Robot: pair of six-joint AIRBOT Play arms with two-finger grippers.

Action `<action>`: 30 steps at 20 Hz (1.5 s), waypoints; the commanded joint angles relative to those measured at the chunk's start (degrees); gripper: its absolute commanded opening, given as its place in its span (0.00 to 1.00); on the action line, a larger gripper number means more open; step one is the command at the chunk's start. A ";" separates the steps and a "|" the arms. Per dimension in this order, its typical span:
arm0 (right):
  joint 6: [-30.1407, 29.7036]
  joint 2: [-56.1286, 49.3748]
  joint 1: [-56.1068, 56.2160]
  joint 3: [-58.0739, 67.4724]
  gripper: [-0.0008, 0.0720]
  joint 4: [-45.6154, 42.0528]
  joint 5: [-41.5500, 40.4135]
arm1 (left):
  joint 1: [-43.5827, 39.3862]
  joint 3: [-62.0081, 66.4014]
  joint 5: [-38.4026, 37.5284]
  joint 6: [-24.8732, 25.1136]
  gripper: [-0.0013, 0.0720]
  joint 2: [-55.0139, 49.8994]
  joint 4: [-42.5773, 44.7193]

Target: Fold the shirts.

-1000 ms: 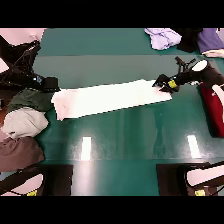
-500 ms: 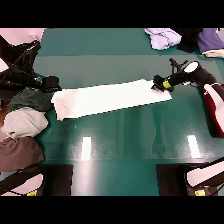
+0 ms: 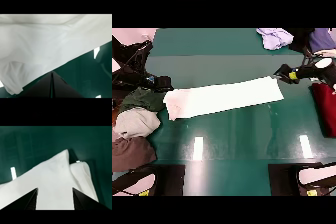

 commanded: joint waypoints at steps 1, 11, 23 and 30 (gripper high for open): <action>-7.13 -0.57 -6.32 0.04 0.71 2.34 7.67 | 0.00 0.02 0.00 0.00 0.06 0.04 -0.94; -17.00 -13.60 -11.89 4.31 0.72 2.75 23.12 | 0.00 -0.02 0.04 -0.07 0.06 0.04 -3.32; -17.97 -22.18 -1.36 18.23 0.14 2.84 33.03 | -0.55 -0.13 -1.68 -0.04 0.06 0.04 -4.63; -14.75 -11.61 -0.94 18.23 0.03 3.19 36.13 | -17.51 -0.07 12.66 -3.19 0.05 -7.65 -5.31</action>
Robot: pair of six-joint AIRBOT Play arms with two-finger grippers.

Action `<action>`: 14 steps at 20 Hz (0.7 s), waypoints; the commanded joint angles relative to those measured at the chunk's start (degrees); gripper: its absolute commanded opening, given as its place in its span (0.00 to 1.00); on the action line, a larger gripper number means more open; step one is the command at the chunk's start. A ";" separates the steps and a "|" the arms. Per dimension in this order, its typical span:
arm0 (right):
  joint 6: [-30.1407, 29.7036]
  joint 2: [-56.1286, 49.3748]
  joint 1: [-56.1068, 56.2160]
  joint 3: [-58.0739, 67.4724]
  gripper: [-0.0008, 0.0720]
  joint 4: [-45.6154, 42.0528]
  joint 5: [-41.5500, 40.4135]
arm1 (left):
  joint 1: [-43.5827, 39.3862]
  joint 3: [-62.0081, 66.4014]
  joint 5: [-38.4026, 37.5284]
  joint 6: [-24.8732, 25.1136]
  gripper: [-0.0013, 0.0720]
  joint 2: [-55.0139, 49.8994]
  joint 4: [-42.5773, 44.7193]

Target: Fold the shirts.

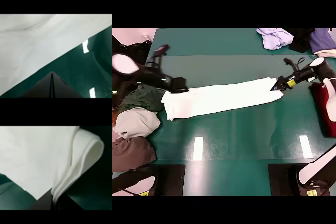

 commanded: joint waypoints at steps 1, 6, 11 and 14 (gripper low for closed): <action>2.99 7.54 0.83 0.13 0.03 2.12 2.82 | -9.38 0.15 9.73 -1.42 0.05 -6.29 -1.90; 5.25 20.04 5.20 0.13 0.03 8.28 2.60 | -17.29 12.50 13.75 -1.38 0.05 -24.81 -4.83; 6.88 26.77 12.46 0.13 0.03 7.43 0.85 | -18.36 22.99 13.16 -2.89 0.05 -36.57 -5.64; 8.24 27.71 15.74 0.15 0.03 7.41 -0.48 | -18.34 23.10 13.18 -2.86 0.06 -37.97 -4.48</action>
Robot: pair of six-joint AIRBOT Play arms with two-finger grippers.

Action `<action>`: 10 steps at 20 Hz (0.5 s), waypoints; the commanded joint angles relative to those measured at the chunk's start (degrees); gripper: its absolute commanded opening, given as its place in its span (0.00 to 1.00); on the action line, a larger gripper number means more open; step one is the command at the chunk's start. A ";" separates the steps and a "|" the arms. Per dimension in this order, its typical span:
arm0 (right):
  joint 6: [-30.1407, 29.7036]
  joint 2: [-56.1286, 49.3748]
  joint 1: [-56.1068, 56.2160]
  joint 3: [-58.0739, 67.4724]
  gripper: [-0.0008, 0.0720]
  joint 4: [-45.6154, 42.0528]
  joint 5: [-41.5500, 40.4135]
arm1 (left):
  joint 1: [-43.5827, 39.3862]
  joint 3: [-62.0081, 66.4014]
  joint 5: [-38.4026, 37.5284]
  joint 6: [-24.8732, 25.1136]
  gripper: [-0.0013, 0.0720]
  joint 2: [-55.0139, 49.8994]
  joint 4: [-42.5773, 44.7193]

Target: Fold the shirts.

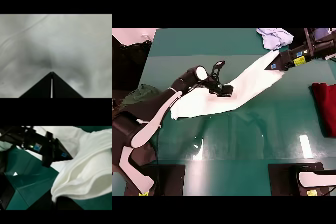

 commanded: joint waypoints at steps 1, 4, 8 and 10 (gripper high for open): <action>2.05 1.81 4.02 0.02 0.03 0.02 -1.44 | -0.46 1.95 0.42 -0.39 0.06 -3.06 0.72; 3.08 1.81 6.34 0.04 0.03 0.04 -2.99 | -0.09 2.49 -2.16 0.55 0.06 -3.04 0.76; 3.52 1.81 9.86 0.04 0.03 0.09 -5.55 | 2.32 5.31 -8.20 4.17 0.06 0.59 1.51; 3.69 1.81 11.85 0.04 0.03 0.09 -7.52 | 4.74 5.31 -9.66 4.68 0.06 4.87 2.95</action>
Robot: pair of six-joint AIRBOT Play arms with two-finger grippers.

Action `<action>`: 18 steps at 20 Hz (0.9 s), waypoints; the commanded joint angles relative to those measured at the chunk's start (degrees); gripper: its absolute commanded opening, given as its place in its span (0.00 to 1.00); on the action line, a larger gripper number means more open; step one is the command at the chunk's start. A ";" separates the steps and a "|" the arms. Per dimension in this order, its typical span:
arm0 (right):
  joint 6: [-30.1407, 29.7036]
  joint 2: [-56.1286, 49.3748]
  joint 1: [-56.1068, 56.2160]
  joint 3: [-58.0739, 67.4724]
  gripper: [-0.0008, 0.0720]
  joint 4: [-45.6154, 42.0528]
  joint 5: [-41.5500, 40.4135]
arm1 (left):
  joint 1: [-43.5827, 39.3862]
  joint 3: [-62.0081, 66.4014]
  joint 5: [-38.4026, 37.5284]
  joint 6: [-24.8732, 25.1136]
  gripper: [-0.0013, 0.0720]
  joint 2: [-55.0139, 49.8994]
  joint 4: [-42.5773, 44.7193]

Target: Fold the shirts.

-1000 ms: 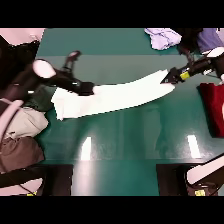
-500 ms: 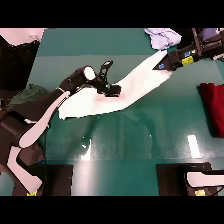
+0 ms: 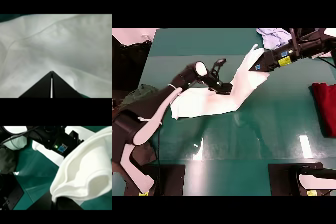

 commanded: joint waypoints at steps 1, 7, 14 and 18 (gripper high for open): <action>0.68 0.07 3.58 0.04 0.03 0.02 -3.78 | 4.04 0.76 -4.37 2.47 0.06 6.34 2.91; 1.73 -4.31 8.92 6.34 0.03 0.15 -6.64 | 17.40 0.76 -9.97 3.28 0.06 21.68 10.64; 4.15 -20.20 19.15 20.70 0.03 0.39 -12.31 | 29.09 0.76 -15.12 4.31 0.06 33.97 18.29; -0.72 -24.28 24.20 15.06 0.03 0.48 -22.49 | 31.32 0.81 -16.57 4.28 0.06 35.04 18.32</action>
